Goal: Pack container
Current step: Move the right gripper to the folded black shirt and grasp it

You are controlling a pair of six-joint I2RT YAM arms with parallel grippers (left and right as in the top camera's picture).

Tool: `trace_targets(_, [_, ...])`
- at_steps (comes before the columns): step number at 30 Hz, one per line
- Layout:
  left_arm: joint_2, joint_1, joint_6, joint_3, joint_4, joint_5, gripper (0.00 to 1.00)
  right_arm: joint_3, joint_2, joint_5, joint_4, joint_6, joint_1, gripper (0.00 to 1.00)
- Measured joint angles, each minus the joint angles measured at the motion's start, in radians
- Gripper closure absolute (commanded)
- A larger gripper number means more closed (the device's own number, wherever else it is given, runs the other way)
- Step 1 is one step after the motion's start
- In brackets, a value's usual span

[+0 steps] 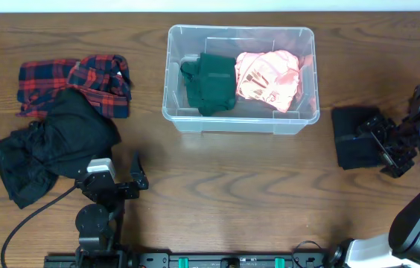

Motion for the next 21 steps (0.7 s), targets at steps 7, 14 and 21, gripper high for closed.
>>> trace_targets(7, [0.0,0.0,0.0,0.0,0.0,0.0,0.02,-0.13,-0.034,0.043,0.13,0.027,0.0,0.01])
trace_targets(14, [0.0,0.0,0.0,0.0,0.0,0.0,0.02,-0.26,-0.037,0.056,0.258,0.04,0.0,0.01])
trace_targets(21, [0.0,0.0,0.0,0.0,0.0,0.0,0.02,-0.362,-0.074,0.042,0.465,0.025,0.0,0.05])
